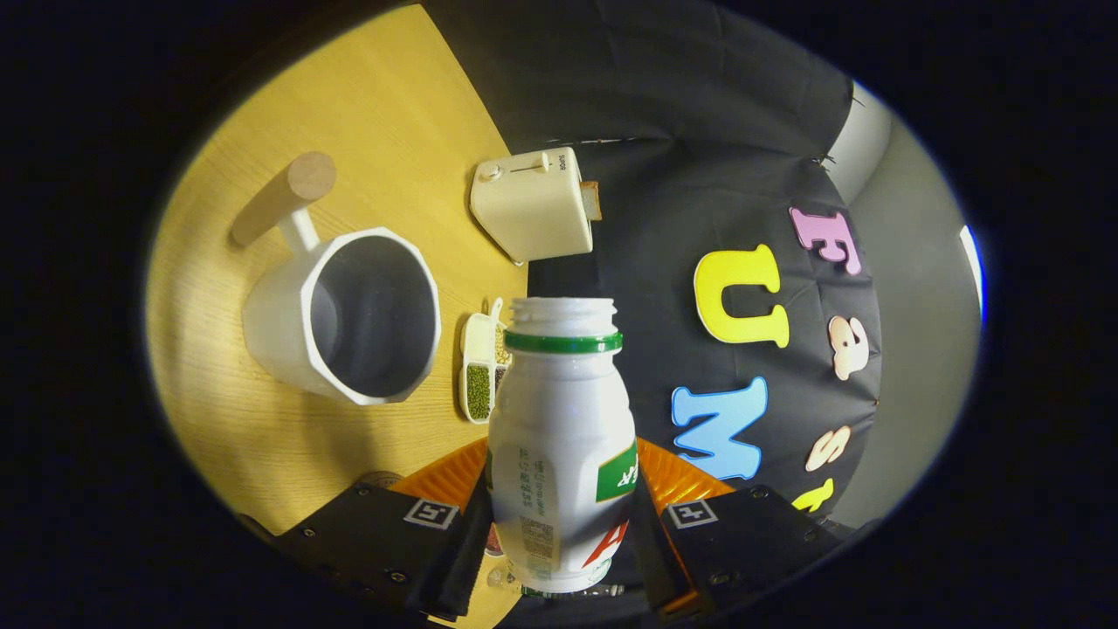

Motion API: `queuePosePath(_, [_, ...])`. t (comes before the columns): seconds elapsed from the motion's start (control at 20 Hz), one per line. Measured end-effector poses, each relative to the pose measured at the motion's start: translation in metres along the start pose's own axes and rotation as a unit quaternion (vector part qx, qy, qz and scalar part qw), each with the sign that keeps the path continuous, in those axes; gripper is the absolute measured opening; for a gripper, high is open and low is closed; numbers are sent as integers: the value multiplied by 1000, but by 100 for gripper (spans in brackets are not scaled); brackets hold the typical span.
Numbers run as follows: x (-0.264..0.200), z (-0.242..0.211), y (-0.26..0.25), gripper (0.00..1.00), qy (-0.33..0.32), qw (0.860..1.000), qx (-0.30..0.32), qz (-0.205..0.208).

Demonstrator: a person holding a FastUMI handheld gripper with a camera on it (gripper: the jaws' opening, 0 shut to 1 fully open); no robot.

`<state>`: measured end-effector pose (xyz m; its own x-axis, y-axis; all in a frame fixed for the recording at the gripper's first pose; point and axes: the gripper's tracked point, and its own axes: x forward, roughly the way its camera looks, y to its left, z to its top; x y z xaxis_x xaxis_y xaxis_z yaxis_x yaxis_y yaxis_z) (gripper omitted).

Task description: Take the bottle from table, then pour the juice into the cup, finally place the bottle on the coaster

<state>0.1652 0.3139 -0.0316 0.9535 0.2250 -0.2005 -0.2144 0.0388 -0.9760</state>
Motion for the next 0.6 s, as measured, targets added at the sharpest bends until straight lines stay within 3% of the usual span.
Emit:
queuePosePath(0.3, [-9, -19, -15, 72, -4, 991, 135, -22])
queuePosePath(0.6, [-17, -39, -27, 72, -11, 950, 311, -35])
